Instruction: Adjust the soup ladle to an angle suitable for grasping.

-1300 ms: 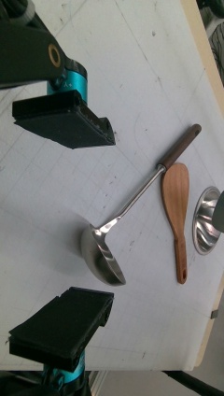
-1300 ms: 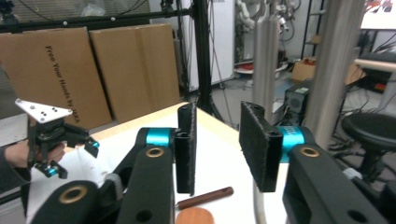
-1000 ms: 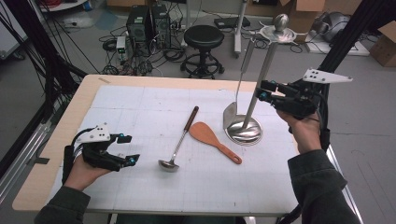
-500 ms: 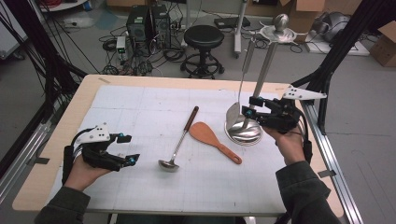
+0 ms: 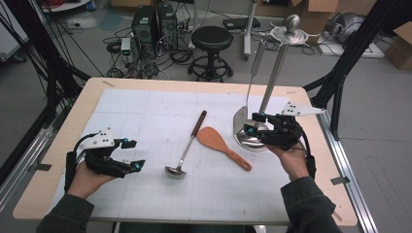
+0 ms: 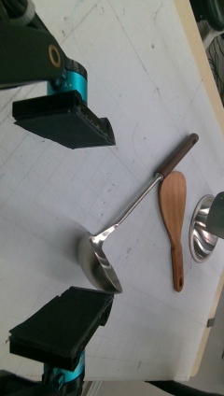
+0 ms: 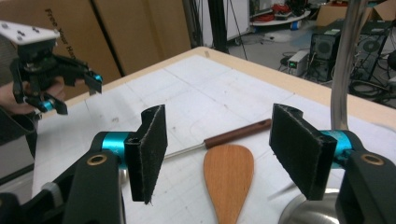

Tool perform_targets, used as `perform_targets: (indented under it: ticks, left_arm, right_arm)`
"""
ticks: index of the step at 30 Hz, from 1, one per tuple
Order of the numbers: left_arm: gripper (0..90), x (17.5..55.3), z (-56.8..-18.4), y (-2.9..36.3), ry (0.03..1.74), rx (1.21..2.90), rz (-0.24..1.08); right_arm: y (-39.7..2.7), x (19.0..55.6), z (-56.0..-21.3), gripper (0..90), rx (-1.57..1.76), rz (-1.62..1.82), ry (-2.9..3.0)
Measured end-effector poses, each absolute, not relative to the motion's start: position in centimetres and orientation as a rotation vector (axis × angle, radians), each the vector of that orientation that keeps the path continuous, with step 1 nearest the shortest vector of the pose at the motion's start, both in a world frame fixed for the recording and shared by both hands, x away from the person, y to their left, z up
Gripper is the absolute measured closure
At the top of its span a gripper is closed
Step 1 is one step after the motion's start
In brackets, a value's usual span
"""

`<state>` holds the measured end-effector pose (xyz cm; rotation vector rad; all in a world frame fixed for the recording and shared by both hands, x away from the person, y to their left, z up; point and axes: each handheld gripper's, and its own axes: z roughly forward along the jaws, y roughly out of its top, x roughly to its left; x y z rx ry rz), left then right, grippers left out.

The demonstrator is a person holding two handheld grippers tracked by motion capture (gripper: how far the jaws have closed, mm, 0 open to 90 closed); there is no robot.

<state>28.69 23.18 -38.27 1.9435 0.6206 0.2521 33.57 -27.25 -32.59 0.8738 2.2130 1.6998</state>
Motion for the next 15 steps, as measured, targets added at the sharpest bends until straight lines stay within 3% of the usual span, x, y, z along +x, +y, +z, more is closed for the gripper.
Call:
perform_targets:
  ticks: [15]
  left_arm:
    - [22.1,28.8,-38.6,22.3,0.626,1.952,0.248]
  right_arm:
    - [-26.8,32.6,-36.0,35.6,0.886,1.631,2.280]
